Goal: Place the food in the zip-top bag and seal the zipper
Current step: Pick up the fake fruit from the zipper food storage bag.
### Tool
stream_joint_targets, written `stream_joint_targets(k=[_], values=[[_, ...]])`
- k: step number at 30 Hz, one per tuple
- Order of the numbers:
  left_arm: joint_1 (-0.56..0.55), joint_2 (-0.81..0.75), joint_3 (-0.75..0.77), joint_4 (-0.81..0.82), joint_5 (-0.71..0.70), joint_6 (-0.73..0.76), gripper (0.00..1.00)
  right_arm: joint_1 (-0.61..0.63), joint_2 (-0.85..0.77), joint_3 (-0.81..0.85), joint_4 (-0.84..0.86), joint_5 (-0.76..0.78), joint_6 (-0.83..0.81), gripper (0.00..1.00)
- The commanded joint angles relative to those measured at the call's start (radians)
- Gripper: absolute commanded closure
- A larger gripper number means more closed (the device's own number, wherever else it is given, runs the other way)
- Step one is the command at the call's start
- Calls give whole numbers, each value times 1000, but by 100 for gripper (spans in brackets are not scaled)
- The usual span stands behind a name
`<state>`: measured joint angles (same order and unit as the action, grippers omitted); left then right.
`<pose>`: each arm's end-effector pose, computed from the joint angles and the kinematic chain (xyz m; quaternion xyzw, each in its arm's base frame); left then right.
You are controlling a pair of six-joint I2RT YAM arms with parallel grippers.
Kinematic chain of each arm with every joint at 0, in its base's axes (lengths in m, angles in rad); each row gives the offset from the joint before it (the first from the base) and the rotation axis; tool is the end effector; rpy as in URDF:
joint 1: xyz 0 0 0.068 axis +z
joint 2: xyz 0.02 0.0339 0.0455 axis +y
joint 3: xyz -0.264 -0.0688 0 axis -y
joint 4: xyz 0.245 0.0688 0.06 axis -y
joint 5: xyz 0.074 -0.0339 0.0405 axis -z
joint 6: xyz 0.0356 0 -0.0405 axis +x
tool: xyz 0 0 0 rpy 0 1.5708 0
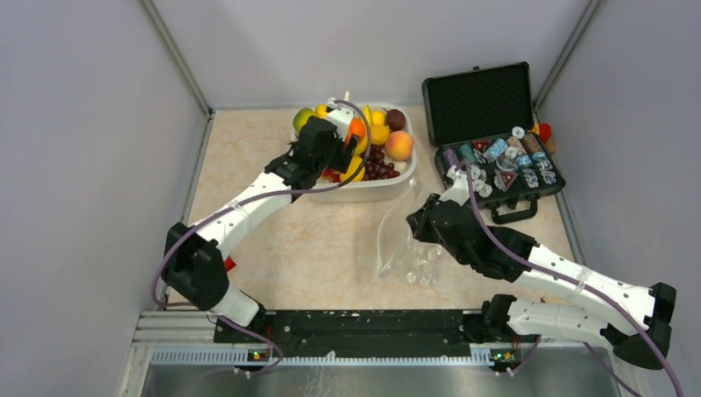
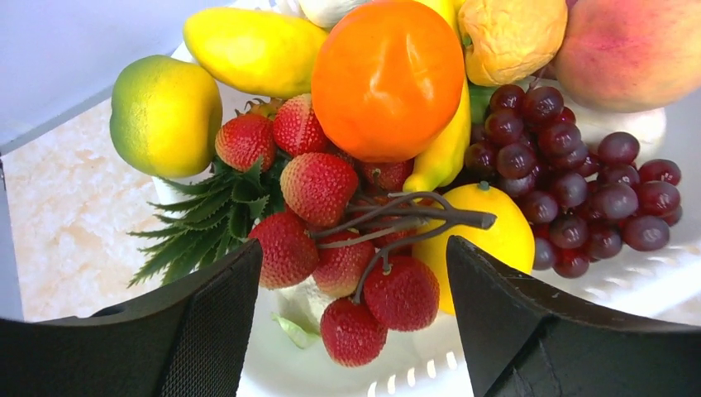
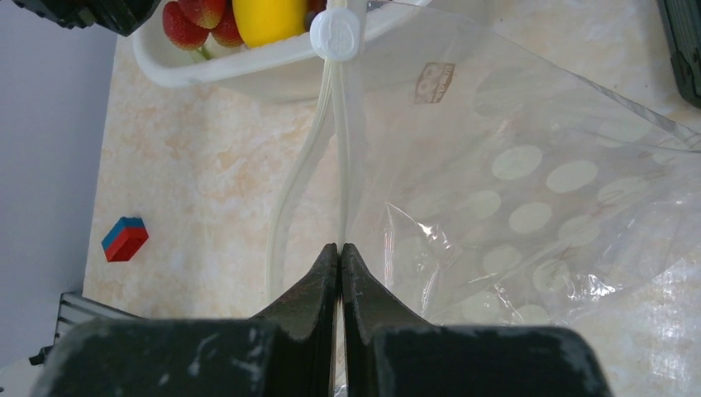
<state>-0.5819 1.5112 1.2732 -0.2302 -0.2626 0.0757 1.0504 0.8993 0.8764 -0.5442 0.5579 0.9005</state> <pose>0.3002 -0.1864 0.3287 0.2078 0.8214 -0.0221 0.5307 0.1108 0.1554 0.3186 0.0690 0.8504 0.2475 0.4592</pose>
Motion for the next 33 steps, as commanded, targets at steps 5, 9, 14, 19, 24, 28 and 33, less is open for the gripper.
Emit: stream_joint_targets(k=[5, 9, 14, 19, 24, 28, 33], values=[[1, 67, -4, 86, -20, 38, 23, -6, -17, 1, 31, -6, -11, 100], [0, 93, 15, 60, -47, 38, 35, -7, -15, 2, 34, -8, -12, 100], [-1, 86, 12, 69, -50, 48, 49, -7, -12, 4, 37, -9, -14, 100], [1, 104, 22, 63, -41, 52, 59, -7, -12, 7, 44, -17, -17, 100], [0, 100, 20, 71, -55, 41, 80, -6, -12, 4, 46, -22, -15, 100], [0, 73, 13, 71, -49, 37, 93, -7, -14, 1, 52, -25, -15, 100], [0, 24, 4, 70, -74, 39, 100, -7, -22, -5, 64, -23, -17, 100]])
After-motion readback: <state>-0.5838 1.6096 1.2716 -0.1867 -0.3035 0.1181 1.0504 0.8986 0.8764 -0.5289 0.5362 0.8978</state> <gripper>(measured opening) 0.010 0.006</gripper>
